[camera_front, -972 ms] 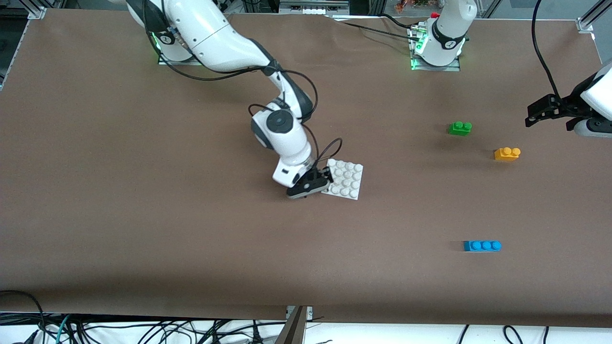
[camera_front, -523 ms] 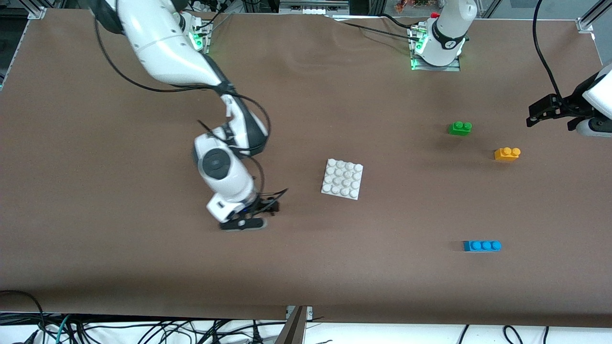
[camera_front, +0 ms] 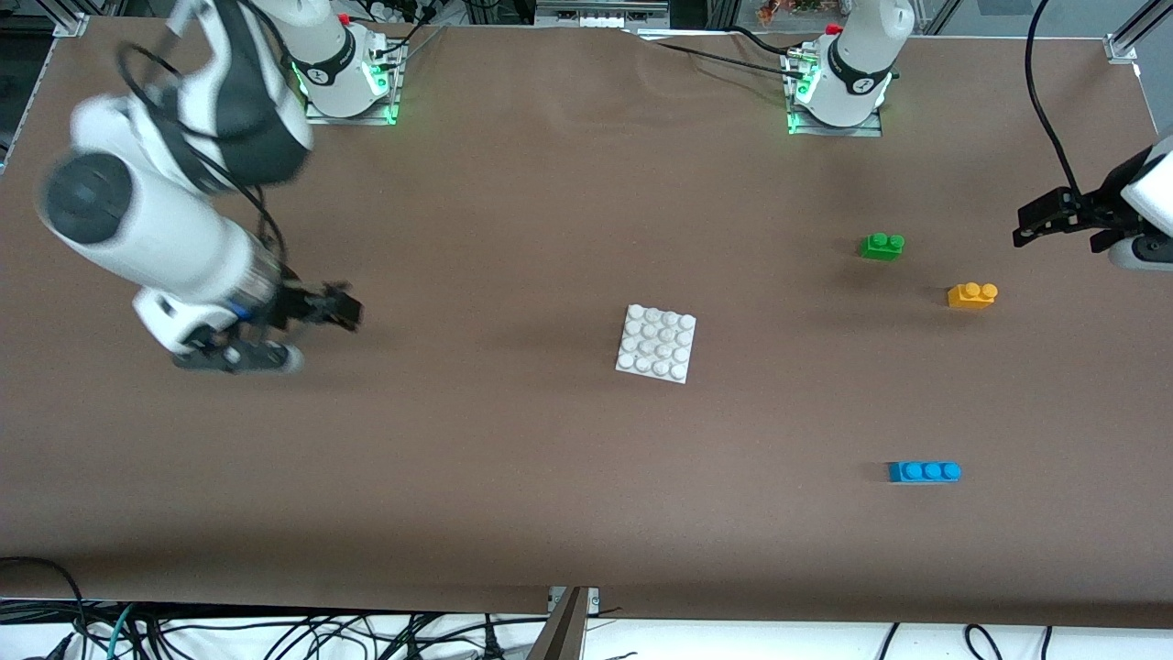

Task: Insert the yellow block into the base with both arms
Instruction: 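Withdraw the right gripper while the left gripper reaches toward the yellow block, then lower the left gripper over the yellow block and grasp it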

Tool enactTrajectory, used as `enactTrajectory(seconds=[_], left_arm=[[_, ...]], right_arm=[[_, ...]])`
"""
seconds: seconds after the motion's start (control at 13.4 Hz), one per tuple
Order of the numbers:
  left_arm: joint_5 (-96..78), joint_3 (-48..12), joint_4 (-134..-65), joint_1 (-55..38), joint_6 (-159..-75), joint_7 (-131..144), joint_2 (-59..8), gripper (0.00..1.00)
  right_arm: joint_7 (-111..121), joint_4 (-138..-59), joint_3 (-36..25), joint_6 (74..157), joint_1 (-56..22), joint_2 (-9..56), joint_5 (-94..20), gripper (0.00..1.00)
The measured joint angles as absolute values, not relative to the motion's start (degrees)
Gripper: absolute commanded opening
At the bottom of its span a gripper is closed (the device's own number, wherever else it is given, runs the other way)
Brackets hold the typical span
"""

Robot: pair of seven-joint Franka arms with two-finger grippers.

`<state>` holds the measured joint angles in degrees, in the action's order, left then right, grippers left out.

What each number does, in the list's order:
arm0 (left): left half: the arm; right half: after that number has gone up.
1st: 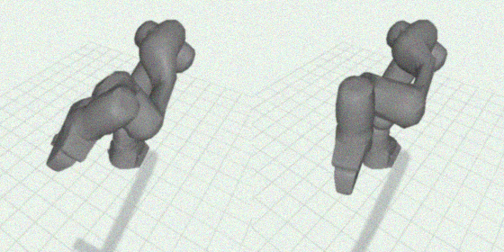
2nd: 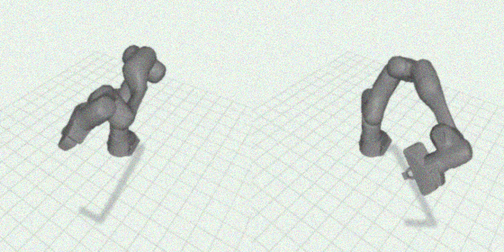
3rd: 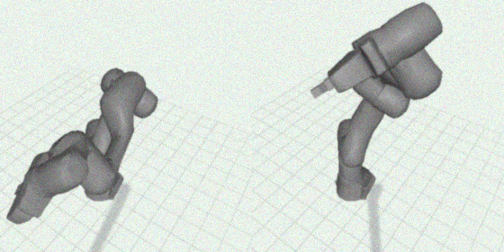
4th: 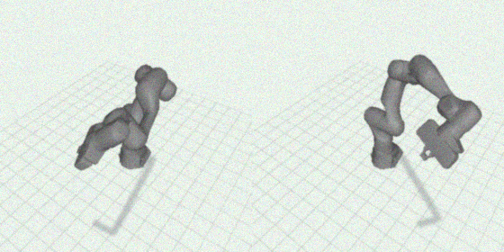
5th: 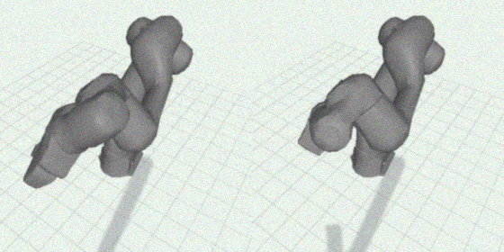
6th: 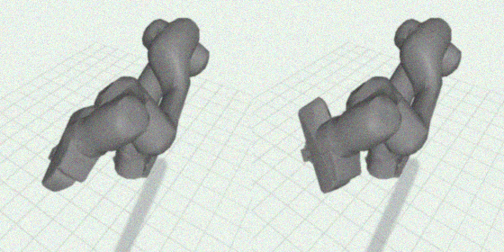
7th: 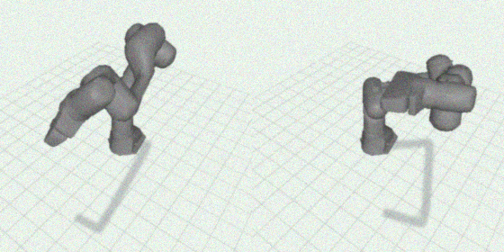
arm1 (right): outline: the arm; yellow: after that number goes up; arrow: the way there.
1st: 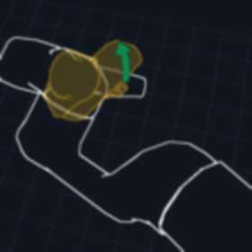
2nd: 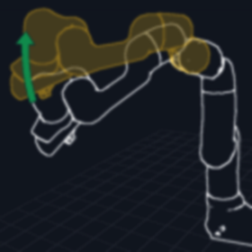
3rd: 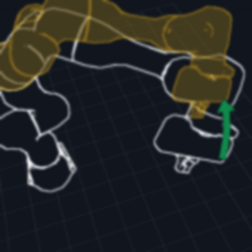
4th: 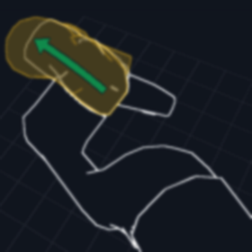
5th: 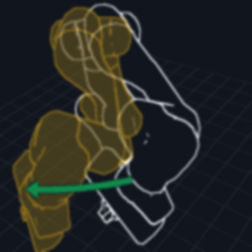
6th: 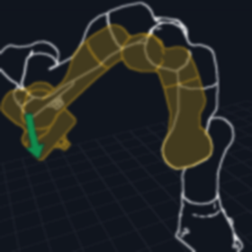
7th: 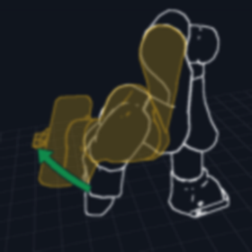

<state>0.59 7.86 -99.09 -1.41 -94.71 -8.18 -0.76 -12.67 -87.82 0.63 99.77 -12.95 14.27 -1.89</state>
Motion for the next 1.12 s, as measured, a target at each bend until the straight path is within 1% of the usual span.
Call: enactTrajectory(seconds=[0.07,0.22,0.45,0.6,0.9,1.12], left_arm=[[0.73,7.99,-99.12,0.04,-95.82,-9.38,-2.59,1.00],[0.78,8.15,-99.29,3.54,-99.75,-13.49,-7.08,1.00],[0.78,8.21,-101.23,8.54,-105.94,-18.32,-14.59,1.00],[0.79,8.17,-107.23,8.89,-112.71,-18.75,-15.58,1.00],[0.84,8.22,-117.84,11.64,-123.50,-24.21,-14.24,1.00],[2.58,8.21,-126.62,12.66,-135.67,-26.50,-14.08,1.00]], right_arm=[[-9.97,-90.35,0.63,98.01,-11.14,10.36,-1.89,1.00],[-5.10,-92.78,0.33,96.04,-8.44,5.94,-1.88,1.00],[-3.36,-92.99,-1.15,94.85,-7.88,4.95,-1.88,1.00],[-3.36,-92.94,-1.95,94.88,-7.85,5.17,-1.84,1.00],[-3.16,-91.80,-4.58,94.91,-7.63,5.41,-1.52,1.00],[-3.11,-90.46,-4.50,94.05,-7.70,5.40,-0.53,1.00]])
